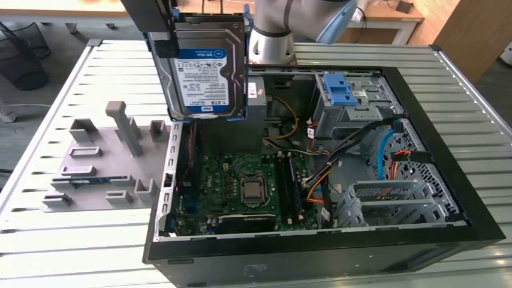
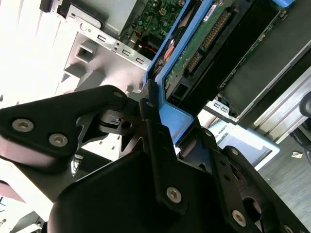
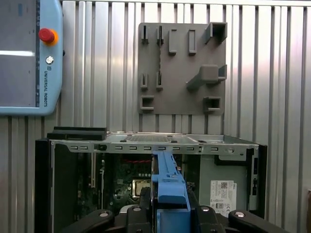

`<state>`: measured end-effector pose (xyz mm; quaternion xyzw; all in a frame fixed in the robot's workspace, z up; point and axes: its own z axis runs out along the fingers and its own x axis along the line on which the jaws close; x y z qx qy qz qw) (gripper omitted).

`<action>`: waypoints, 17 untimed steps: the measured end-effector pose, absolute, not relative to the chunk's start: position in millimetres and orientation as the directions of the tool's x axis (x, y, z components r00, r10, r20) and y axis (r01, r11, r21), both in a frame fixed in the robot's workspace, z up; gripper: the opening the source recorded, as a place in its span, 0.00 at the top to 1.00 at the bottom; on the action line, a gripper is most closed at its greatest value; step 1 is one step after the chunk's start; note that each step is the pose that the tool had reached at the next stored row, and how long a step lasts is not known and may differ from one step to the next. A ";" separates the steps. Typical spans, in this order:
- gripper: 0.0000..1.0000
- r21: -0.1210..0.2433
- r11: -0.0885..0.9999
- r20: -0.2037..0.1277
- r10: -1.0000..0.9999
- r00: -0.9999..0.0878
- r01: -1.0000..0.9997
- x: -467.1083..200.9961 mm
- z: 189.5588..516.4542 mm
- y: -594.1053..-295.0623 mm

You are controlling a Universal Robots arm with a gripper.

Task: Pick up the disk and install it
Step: 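Pick up the disk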

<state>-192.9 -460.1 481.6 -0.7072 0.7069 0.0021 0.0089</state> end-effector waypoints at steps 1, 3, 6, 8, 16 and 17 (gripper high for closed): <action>0.64 -0.010 0.000 -0.015 -1.000 0.000 -1.000 -191.4 481.6 -460.1; 0.64 -0.010 0.000 -0.016 -1.000 0.000 -1.000 -188.4 481.6 -460.2; 0.64 -0.010 0.000 -0.016 -1.000 0.000 -1.000 -184.2 481.6 -460.3; 0.64 -0.010 0.000 -0.016 -1.000 0.000 -1.000 -181.4 481.6 -460.3; 0.64 -0.010 0.000 -0.016 -1.000 0.000 -1.000 -174.7 481.6 -460.5; 0.64 -0.010 0.000 -0.016 -1.000 0.000 -1.000 -174.7 481.6 -460.4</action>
